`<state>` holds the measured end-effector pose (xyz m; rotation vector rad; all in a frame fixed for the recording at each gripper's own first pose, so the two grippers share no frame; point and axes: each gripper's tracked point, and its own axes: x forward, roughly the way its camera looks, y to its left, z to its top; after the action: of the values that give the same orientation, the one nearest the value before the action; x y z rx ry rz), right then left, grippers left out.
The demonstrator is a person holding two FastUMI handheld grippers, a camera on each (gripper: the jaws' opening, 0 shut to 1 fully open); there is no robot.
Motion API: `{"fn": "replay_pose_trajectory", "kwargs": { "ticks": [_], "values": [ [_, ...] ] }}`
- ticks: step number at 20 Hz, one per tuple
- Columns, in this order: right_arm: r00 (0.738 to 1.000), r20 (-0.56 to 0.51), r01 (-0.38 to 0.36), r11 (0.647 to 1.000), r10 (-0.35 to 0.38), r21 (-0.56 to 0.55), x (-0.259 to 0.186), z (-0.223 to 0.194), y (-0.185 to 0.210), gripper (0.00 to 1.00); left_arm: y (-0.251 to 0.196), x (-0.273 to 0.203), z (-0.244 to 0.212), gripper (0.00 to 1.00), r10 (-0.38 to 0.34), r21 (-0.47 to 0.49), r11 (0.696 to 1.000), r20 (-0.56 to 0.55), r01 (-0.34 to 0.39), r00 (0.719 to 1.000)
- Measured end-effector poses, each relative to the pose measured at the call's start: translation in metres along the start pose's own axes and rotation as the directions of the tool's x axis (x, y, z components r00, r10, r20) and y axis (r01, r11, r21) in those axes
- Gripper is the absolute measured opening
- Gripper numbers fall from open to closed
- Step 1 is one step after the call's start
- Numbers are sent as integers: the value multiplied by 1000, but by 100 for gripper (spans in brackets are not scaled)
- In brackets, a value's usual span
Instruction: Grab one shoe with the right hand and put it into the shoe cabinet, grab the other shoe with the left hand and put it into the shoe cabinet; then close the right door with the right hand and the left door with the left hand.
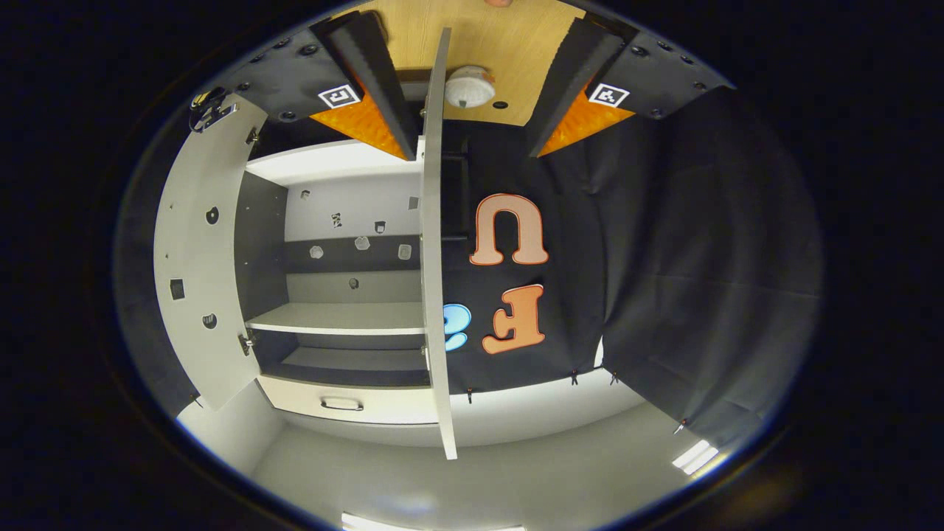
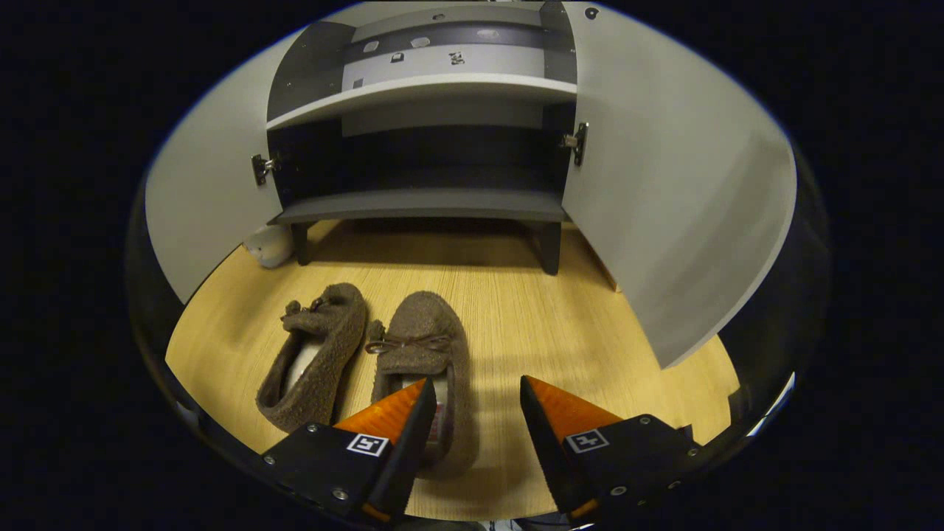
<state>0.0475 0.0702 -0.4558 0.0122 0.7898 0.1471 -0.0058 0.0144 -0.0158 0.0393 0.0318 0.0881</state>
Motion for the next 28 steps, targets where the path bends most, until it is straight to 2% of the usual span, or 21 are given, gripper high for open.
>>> {"fn": "replay_pose_trajectory", "kwargs": {
  "ticks": [4, 5, 6, 7, 8, 9, 10, 11, 13, 16, 18, 19, 20, 25, 28],
  "values": [
    [998, -59, -24, 999, 27, 45, 18, -17, 9, 57, -1, -4, -8, 96, -1, -18, 1000, -20, 0, 1000],
    [997, -69, -17, 998, 21, 57, 22, -19, 9, 45, -4, -5, -11, 94, -5, -25, 1000, -25, 4, 1000],
    [997, -81, -11, 997, 17, 71, 26, -22, 9, 50, -5, -6, -14, 94, -7, -25, 1000, -32, 6, 999],
    [996, -90, -5, 996, 13, 89, 29, -24, 8, 31, -6, -8, -16, 96, -6, -20, 1000, -37, 6, 999],
    [996, -87, 9, 995, 0, 102, 29, -23, 5, 30, -7, -9, -16, 96, -6, -13, 1000, -40, 6, 999],
    [996, -89, 16, 994, -6, 112, 29, -22, 5, 13, -6, -10, -17, 96, -5, -11, 1000, -40, 5, 999],
    [995, -97, 27, 993, -15, 119, 29, -22, 3, 13, -7, -11, -17, 96, -9, -17, 1000, -39, 9, 999],
    [994, -107, 36, 991, -22, 127, 26, -21, 3, 6, -10, -12, -17, 96, -17, -23, 1000, -39, 16, 999],
    [994, -98, 53, 988, -39, 142, 20, -12, 3, 1, -12, -13, -17, 96, -29, -25, 999, -35, 28, 999],
    [998, -47, 44, 985, -37, 168, -3, 12, 6, 1, -15, -14, -12, 96, -49, -35, 998, -21, 48, 999],
    [999, -10, 34, 979, -32, 201, -17, 38, 10, 1, -16, -16, -8, 96, -61, -43, 997, -7, 60, 998],
    [999, 2, 30, 975, -32, 219, -26, 52, 11, 1, -16, -16, -6, 94, -63, -39, 997, -1, 63, 998],
    [999, 31, 25, 972, -33, 234, -39, 68, 9, 1, -15, -17, -4, 96, -64, -34, 997, 4, 65, 998],
    [990, 130, 18, 970, -51, 244, -90, 144, -2, 1, -7, -16, 3, 96, -75, -25, 997, 31, 76, 997],
    [985, 166, -2, 969, -41, 248, -115, 183, 8, 1, -2, -14, 6, 99, -76, -21, 997, 31, 77, 997]
  ]
}}
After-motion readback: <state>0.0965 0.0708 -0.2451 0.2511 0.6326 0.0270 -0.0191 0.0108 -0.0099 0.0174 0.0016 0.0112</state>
